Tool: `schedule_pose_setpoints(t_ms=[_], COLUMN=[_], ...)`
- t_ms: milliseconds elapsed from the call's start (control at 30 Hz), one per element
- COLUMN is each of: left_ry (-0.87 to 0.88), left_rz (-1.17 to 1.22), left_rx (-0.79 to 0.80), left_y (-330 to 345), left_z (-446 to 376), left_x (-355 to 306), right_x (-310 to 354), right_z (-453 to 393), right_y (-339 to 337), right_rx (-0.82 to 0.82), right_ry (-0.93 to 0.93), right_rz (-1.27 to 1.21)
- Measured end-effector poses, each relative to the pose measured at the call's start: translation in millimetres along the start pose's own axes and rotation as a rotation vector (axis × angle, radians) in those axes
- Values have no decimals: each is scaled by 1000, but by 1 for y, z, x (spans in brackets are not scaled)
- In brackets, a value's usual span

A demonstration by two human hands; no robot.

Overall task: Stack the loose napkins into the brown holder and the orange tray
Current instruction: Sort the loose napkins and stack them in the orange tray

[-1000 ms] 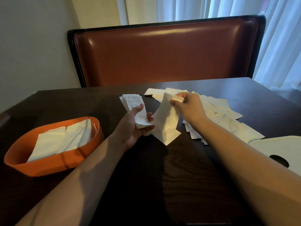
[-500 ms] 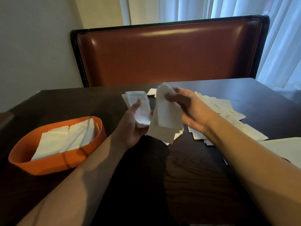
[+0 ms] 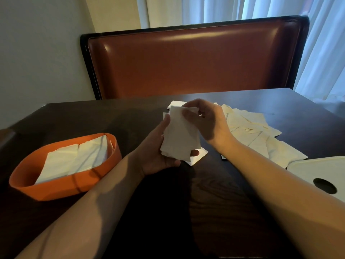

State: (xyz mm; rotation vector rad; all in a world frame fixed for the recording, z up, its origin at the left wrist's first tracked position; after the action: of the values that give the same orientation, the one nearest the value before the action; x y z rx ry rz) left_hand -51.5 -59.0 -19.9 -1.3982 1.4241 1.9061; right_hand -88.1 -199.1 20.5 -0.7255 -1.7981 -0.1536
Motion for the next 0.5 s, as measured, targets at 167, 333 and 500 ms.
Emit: schedule_pose_setpoints(t_ms=[167, 333, 500], left_ry=[61, 48, 47], left_rz=[-59, -77, -105], left_rx=[-60, -103, -96], left_y=[3, 4, 7], left_z=[3, 4, 4], left_x=[-4, -4, -4], right_x=[-1, -10, -13], right_z=[-2, -8, -11], right_y=[-4, -10, -20], right_rx=[-46, -118, -191], right_ry=[28, 65, 94], right_rz=[-118, -12, -13])
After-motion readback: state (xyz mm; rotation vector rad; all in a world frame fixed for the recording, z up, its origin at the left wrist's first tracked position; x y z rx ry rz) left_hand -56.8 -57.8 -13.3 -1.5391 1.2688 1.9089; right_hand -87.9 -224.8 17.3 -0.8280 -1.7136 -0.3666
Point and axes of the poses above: each hand's wrist, its own z-axis away from the middle knuckle, its own y-axis out of the palm, x = y × z, the point moved 4 cm from there along -z, towards the middle knuckle, and after that the axes turned 14 degrees about y, right-handed, at the moved point
